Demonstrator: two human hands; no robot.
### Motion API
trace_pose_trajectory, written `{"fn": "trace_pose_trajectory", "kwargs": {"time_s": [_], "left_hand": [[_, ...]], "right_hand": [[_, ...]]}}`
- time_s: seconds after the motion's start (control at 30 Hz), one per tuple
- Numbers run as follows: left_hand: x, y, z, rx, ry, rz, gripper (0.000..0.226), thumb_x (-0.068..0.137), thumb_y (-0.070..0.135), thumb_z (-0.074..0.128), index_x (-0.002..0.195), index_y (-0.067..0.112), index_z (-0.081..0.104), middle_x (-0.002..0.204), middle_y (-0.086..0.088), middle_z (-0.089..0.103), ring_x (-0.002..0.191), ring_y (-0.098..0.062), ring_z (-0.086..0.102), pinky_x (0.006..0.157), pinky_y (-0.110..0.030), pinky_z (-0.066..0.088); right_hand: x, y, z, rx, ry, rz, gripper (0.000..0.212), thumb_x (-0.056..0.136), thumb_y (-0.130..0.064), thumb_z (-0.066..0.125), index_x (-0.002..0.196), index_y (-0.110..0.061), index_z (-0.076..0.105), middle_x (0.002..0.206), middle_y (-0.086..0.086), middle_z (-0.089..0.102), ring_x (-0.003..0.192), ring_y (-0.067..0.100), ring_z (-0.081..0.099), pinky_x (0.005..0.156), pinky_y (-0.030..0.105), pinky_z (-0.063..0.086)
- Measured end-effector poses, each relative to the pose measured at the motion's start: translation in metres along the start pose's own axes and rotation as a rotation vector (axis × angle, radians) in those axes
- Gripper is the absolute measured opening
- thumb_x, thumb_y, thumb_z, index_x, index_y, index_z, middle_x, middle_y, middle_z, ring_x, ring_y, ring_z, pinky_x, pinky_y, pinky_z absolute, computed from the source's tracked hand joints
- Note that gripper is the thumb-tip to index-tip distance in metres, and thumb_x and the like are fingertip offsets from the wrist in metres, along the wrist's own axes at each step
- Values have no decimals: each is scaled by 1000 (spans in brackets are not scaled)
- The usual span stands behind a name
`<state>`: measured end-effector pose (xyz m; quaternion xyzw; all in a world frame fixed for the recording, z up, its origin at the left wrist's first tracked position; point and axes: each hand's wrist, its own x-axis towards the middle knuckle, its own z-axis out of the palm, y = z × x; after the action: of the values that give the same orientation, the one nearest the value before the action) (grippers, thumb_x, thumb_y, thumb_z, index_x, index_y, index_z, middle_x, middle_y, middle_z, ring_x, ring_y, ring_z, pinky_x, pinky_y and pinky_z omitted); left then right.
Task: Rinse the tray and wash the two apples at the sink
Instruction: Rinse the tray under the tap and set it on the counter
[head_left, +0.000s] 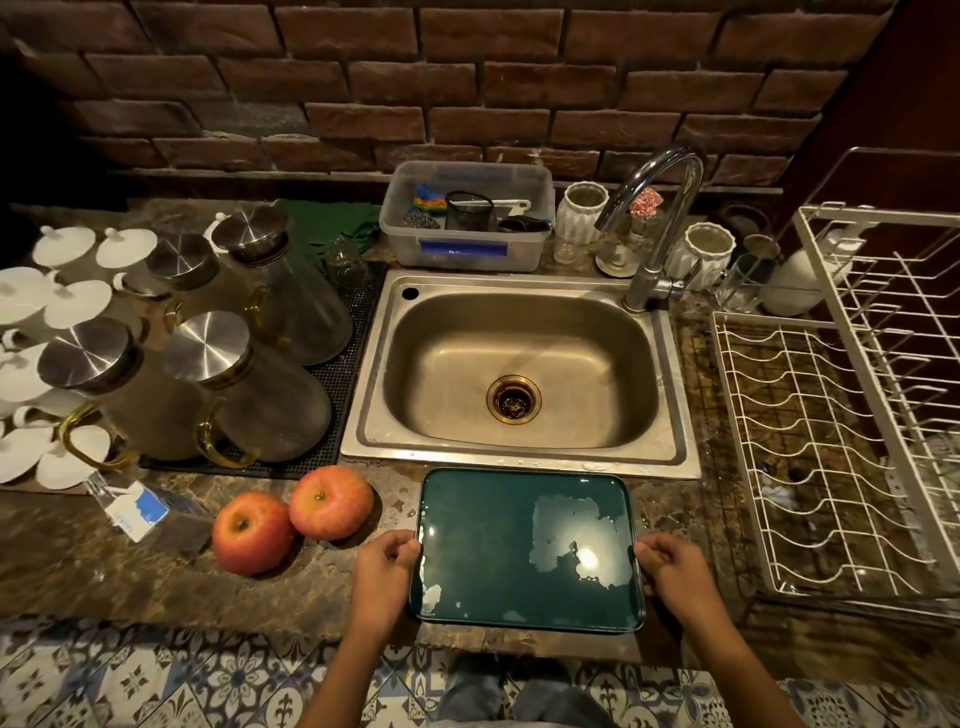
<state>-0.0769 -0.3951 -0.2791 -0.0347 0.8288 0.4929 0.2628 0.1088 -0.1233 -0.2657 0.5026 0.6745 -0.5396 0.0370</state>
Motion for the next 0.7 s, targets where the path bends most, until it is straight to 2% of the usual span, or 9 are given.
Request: {"fn": "trace_pose_trajectory", "kwargs": {"time_s": [0.13, 0.23, 0.27, 0.33, 0.43, 0.57, 0.63, 0.7], "left_hand": [[1, 0, 0, -16, 5, -25, 30, 94, -3, 59, 79, 22, 67, 83, 0, 72, 81, -18, 66, 76, -34, 54], [6, -7, -6, -48, -7, -101, 20, 94, 1, 61, 85, 16, 70, 87, -8, 74, 84, -26, 69, 77, -43, 58], [7, -8, -9, -64, -4, -124, 17, 95, 2, 60, 88, 14, 70, 87, -10, 74, 82, -28, 69, 74, -43, 58], [7, -8, -15, -114, 24, -169, 12, 97, 4, 59, 93, 10, 70, 86, -13, 73, 76, -25, 66, 64, -35, 55], [7, -11, -28, -263, 107, -270, 15, 100, 6, 53, 95, 4, 67, 84, -16, 70, 71, -23, 62, 60, -31, 50], [8, -14, -43, -585, 291, -418, 15, 103, 10, 41, 95, 7, 54, 75, -13, 59, 59, -24, 55, 55, -32, 48], [8, -6, -47, -724, 367, -444, 16, 104, 17, 43, 93, 10, 52, 78, -11, 55, 62, -23, 55, 58, -34, 50], [10, 2, -47, -790, 387, -425, 20, 104, 33, 49, 101, 14, 54, 90, -10, 58, 76, -27, 61, 74, -41, 57]], "right_hand": [[1, -2, 0, -4, 4, 11, 18, 100, -5, 52, 91, 0, 67, 75, 14, 65, 68, 22, 58, 63, 31, 48], [8, -4, -1, -31, 30, 13, 16, 98, -7, 55, 90, -4, 68, 84, 16, 69, 80, 30, 65, 78, 44, 54], [10, -6, -1, -40, 41, 14, 15, 98, -7, 55, 90, -5, 68, 86, 17, 70, 84, 32, 65, 83, 48, 54], [14, -12, -2, -38, 61, 14, 18, 99, -6, 54, 88, -7, 67, 88, 17, 69, 85, 32, 64, 78, 45, 51], [21, -25, -4, -1, 110, 5, 21, 101, -7, 51, 85, -14, 63, 92, 16, 67, 85, 26, 61, 73, 37, 46], [29, -40, -1, 36, 137, -33, 18, 100, -13, 53, 90, -18, 66, 96, 12, 67, 93, 29, 61, 89, 50, 50], [31, -47, 1, 37, 148, -50, 18, 100, -13, 54, 89, -20, 66, 96, 11, 68, 91, 29, 62, 91, 53, 51], [34, -52, 3, 31, 149, -65, 15, 101, -16, 54, 93, -19, 67, 98, 11, 67, 95, 29, 61, 93, 52, 51]]}}
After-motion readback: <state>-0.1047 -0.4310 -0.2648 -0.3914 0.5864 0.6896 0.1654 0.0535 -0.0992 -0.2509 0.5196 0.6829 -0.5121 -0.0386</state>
